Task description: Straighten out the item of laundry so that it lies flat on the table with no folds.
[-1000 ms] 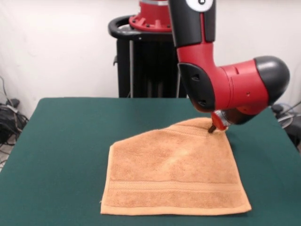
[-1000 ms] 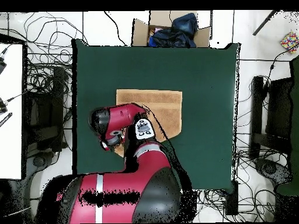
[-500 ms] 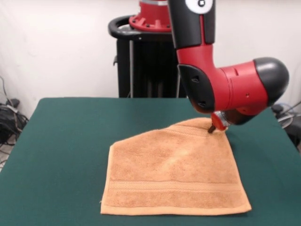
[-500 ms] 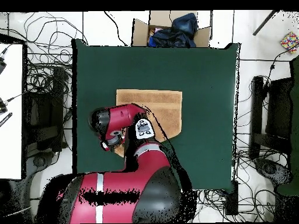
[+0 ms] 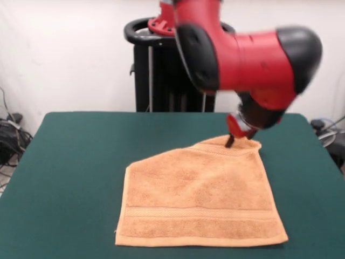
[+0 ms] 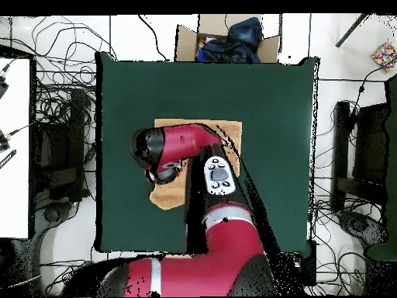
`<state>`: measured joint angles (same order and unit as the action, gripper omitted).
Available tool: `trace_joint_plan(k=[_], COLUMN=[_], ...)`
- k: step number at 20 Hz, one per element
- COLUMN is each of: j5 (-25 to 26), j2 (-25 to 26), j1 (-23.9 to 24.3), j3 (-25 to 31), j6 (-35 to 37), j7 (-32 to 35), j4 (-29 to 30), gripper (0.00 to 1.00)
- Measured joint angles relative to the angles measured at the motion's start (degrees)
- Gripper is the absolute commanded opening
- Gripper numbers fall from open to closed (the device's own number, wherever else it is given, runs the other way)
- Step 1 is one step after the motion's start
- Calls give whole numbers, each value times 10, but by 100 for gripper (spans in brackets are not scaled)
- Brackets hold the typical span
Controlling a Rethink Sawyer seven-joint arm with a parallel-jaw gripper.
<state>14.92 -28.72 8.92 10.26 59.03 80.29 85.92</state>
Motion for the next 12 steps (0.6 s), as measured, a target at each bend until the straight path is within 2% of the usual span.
trace_joint_plan(k=[5,8,12], j5=[9,11,12], j2=[-72,-92,-106], j1=[39,54,84], j3=[-1,-1,1], j6=[-9,-29,-93], j7=[0,0,0], j4=[-3,-6,-19], gripper=[100,100,100])
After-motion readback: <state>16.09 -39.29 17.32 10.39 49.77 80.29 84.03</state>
